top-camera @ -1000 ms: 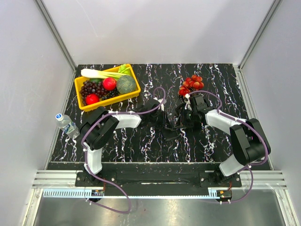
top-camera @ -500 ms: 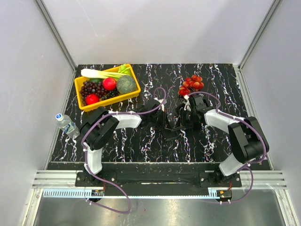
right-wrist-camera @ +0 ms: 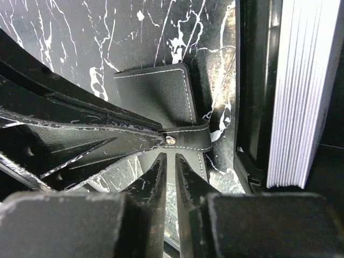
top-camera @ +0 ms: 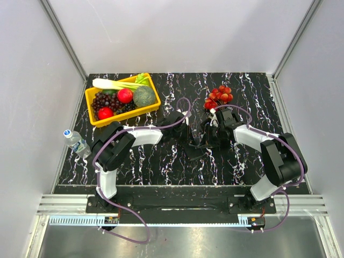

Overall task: Put the credit cards into the card holder
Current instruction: Close the card holder at the center of the board.

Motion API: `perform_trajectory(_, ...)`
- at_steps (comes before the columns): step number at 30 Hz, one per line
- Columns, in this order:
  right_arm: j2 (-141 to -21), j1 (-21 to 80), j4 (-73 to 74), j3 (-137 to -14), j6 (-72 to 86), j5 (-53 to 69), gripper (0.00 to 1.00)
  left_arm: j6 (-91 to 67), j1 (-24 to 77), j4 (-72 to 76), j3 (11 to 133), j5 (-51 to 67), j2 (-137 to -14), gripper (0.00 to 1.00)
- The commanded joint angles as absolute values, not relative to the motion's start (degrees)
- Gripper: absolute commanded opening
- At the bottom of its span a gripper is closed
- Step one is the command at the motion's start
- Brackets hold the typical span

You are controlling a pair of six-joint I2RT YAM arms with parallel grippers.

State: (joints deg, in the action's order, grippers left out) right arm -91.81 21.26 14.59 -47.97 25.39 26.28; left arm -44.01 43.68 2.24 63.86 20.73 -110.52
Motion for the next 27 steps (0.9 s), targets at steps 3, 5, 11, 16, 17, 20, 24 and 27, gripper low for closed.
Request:
perform_trajectory(3,-92.5,21.2,13.1,-49.5,25.6,28.1,0.15,-43.1,44.0,1.4,66.4,20.2,-110.6,0.0)
perform_trajectory(5,-92.6,21.3,13.0,-49.6,25.7,27.9,0.14,-43.1,43.9,1.4,66.0,20.3,-110.5,0.0)
perform_trajectory(11,-93.6,22.0,13.0,-50.7,26.1,27.9,0.12,-42.4,43.9,0.2,66.1,19.8,-110.5,0.0)
perform_trajectory(16,-94.0,22.4,12.8,-51.2,26.6,27.3,0.11,-42.5,43.9,0.4,65.8,20.1,-110.8,0.0)
perform_trajectory(17,-94.0,22.6,12.9,-51.4,26.7,27.3,0.11,-42.5,43.9,0.4,65.8,20.1,-111.0,0.0)
perform_trajectory(20,-94.5,22.9,12.9,-51.8,26.7,27.0,0.11,-42.7,43.9,0.6,65.4,20.3,-110.9,0.0)
perform_trajectory(24,-95.4,23.7,12.9,-52.2,27.1,25.9,0.1,-43.3,43.9,1.4,64.4,20.8,-111.4,0.0)
perform_trajectory(27,-96.1,24.1,12.6,-52.2,27.4,25.2,0.09,-43.8,43.9,2.4,63.2,20.6,-111.2,0.0)
